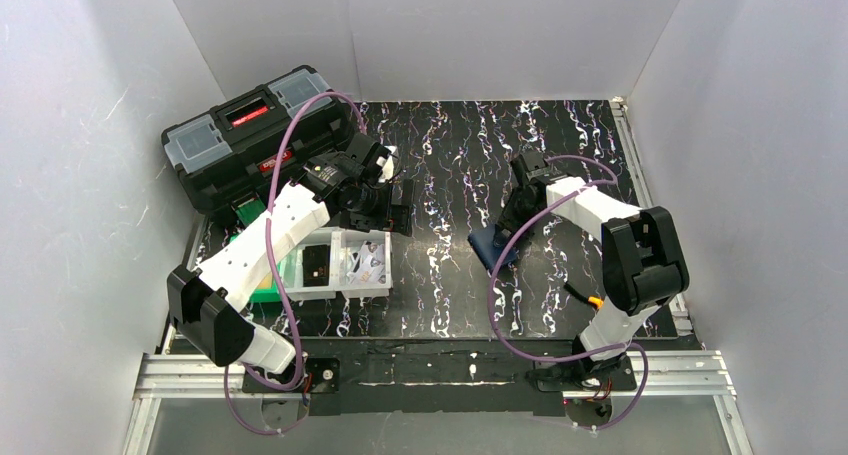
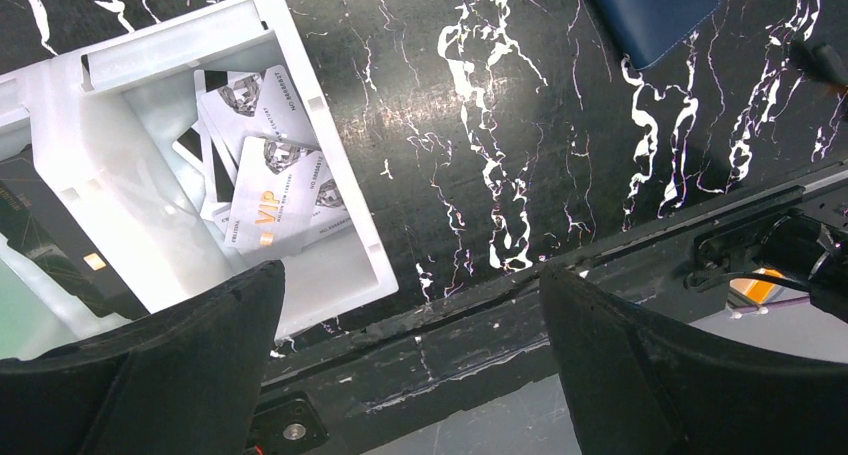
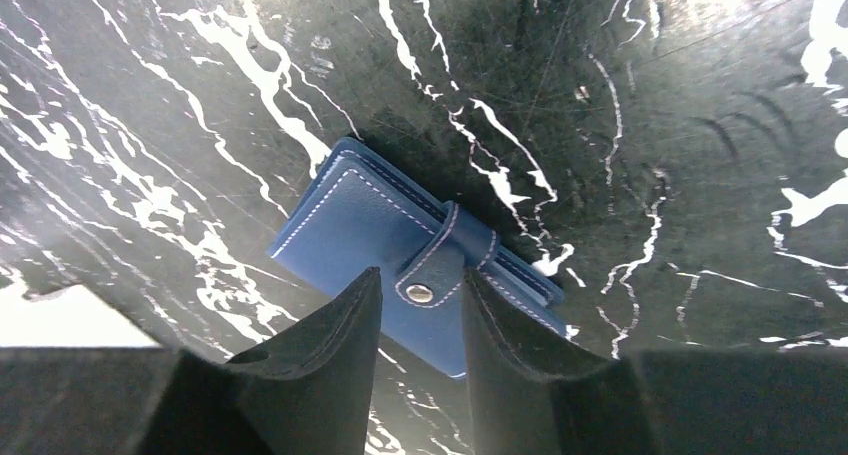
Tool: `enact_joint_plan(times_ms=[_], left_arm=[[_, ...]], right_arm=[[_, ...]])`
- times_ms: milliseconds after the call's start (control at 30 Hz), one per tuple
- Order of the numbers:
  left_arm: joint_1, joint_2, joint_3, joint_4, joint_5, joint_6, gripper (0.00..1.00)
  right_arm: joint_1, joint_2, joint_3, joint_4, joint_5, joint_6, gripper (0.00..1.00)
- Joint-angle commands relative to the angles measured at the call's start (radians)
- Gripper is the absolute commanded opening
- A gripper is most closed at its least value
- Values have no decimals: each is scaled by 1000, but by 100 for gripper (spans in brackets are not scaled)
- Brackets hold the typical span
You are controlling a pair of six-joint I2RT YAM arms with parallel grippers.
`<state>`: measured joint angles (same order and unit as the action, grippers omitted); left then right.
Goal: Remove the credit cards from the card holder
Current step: Move the card holder to the center of the board.
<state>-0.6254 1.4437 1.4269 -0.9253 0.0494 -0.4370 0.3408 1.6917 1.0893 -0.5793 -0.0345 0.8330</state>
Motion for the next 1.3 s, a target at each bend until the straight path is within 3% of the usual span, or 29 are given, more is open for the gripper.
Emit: enact_joint_plan(times_ms=[0, 233, 533, 1000, 1267], left_arm=[[4, -26, -20, -3, 4, -4, 100], [7, -21, -30, 2, 1, -5, 100], [16, -14, -20, -13, -12, -1, 100], [21, 6, -21, -13, -6, -5, 99], [21, 27, -17, -8, 6, -13, 100]], right_arm=[[15, -28, 84, -74, 137, -124, 43], [84, 11, 150, -108, 209, -336, 42], [179, 62, 141, -112, 203, -345, 39], [222, 119, 160, -181, 331, -327, 35], [244, 156, 129, -187, 283, -295, 17]])
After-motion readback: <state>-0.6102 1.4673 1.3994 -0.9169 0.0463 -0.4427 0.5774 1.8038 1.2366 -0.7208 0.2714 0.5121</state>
